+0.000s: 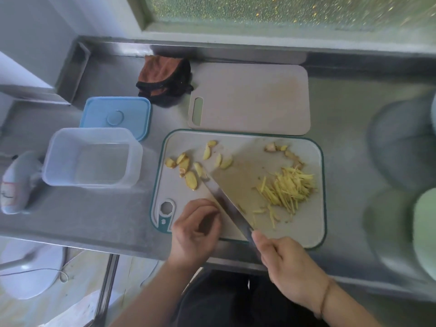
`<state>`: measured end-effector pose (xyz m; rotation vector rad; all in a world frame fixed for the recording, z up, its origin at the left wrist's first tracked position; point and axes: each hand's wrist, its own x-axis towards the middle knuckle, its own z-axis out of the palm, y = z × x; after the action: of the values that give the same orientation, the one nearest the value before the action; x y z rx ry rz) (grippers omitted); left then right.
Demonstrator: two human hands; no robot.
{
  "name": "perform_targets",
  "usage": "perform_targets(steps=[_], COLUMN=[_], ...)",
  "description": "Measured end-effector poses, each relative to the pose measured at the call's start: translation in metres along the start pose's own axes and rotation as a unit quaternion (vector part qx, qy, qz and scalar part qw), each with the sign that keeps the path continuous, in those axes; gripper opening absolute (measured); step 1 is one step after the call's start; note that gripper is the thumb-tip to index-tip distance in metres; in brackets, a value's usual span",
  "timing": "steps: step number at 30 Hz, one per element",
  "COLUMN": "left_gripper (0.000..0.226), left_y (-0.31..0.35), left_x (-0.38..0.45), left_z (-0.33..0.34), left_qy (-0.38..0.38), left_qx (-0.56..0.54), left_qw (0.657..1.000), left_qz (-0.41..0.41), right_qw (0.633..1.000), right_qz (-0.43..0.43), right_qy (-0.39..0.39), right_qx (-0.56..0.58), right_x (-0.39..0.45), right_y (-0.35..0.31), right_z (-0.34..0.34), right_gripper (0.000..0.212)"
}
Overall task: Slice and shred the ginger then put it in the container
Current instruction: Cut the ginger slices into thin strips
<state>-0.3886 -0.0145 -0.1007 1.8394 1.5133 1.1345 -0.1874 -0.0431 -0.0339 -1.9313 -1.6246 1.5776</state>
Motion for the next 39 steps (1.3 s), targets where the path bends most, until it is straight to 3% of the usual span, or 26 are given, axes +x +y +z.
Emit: perform_targets(steps=[6,11,14,17,19,22,25,29,31,35,37,39], left_gripper=[0.006,0.020,0.022,0.012,0.006,0.009,0.015,0.041,0.043,0.052,0.050,0.034], left_y=[0.002,0.009,0.026,0.055,0.075,0.088,0.092,0.099,0.105,0.112,0.113,0.104], left_x=[0.001,0.001,0.009,0.026,0.037,0.046,0.052,0.065,0.075,0.082,0.082,0.085], left_z=[0.005,0.005,0.003,-0.004,-0.005,0.012,0.035,0.054,0.062,0.072,0.067,0.051], left_qy=[-0.008,-0.014,0.048,0.104,0.068,-0.087,-0.198,-0.279,-0.314,-0.330,-0.285,-0.216], left_qx=[0.024,0.033,0.004,0.004,0.019,0.101,0.151,0.195,0.229,0.241,0.208,0.178], left_qw=[0.999,0.999,0.998,0.993,0.987,0.975,0.961,0.940,0.921,0.913,0.936,0.959], left_qz=[0.022,-0.009,-0.047,0.058,0.142,0.176,0.118,-0.011,-0.017,0.009,0.015,0.031], right_qw=[0.997,0.981,0.998,0.990,0.965,0.929,0.915,0.902,0.901,0.898,0.900,0.908], right_qz=[0.054,0.130,0.058,-0.017,-0.047,-0.057,-0.065,-0.094,-0.104,-0.100,-0.094,-0.075], right_qy=[0.010,0.045,0.030,0.039,0.066,0.066,0.046,0.053,0.058,0.061,0.054,0.034], right_qx=[0.052,0.134,0.006,-0.136,-0.250,-0.361,-0.396,-0.418,-0.417,-0.425,-0.422,-0.411], right_x=[-0.003,-0.004,-0.003,-0.009,-0.016,-0.022,-0.025,-0.026,-0.025,-0.027,-0.028,-0.027], right_y=[0.009,0.015,0.012,0.015,0.016,0.012,0.008,0.012,0.013,0.013,0.012,0.010], right_z=[-0.021,-0.061,-0.066,-0.067,-0.070,-0.079,-0.088,-0.095,-0.100,-0.109,-0.109,-0.110], right_gripper=[0.070,0.060,0.066,0.075,0.081,0.073,0.067,0.067,0.066,0.059,0.063,0.067])
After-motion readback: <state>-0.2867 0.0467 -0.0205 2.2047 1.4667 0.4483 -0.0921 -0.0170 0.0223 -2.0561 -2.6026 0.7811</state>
